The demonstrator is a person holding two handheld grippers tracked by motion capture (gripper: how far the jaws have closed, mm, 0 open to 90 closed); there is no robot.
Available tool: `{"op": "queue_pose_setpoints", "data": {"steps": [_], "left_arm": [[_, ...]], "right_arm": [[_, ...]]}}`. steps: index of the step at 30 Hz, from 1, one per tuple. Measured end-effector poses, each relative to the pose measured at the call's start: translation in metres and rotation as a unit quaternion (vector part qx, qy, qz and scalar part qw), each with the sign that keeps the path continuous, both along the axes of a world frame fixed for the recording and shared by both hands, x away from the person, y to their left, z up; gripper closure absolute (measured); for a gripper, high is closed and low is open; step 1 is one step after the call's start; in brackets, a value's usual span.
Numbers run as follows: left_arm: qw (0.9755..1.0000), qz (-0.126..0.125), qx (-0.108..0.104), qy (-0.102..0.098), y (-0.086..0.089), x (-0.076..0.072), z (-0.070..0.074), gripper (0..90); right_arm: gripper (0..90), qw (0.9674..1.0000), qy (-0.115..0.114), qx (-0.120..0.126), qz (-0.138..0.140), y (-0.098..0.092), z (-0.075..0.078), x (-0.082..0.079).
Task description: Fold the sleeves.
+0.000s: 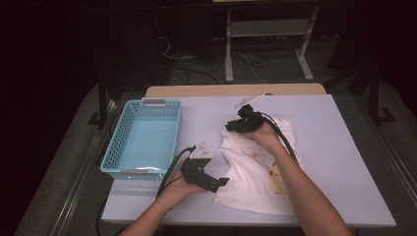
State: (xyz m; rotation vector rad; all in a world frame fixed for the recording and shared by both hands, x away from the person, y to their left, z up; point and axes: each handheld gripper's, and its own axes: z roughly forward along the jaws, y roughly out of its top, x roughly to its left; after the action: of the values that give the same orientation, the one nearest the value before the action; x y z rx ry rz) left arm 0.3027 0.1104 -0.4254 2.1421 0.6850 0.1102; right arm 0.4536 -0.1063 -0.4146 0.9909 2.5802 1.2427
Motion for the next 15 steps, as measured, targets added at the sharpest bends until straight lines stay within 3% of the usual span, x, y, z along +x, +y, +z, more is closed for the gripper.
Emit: {"op": "queue_pose_setpoints", "data": {"steps": [2,7,11,15], "left_arm": [[1.0,-0.001,0.001,0.001,0.0,0.0,0.0,0.0],[1.0,0.0,0.0,0.0,0.0,0.0,0.0,0.0],[1.0,0.003,-0.001,0.0,0.0,0.0,0.0,0.0],[1.0,0.0,0.003,-0.001,0.0,0.0,0.0,0.0]], "right_arm": [[65.3,1.0,-0.007,0.006,-0.001,-0.003,0.003,-0.002],[65.1,0.9999,-0.012,0.007,-0.001,-0.014,0.008,-0.008],[65.2,0.9999,-0.005,-0.006,0.007,-0.025,0.003,-0.017],[74.0,0.9998,0.006,-0.018,0.009,-0.035,-0.01,-0.022]]}}
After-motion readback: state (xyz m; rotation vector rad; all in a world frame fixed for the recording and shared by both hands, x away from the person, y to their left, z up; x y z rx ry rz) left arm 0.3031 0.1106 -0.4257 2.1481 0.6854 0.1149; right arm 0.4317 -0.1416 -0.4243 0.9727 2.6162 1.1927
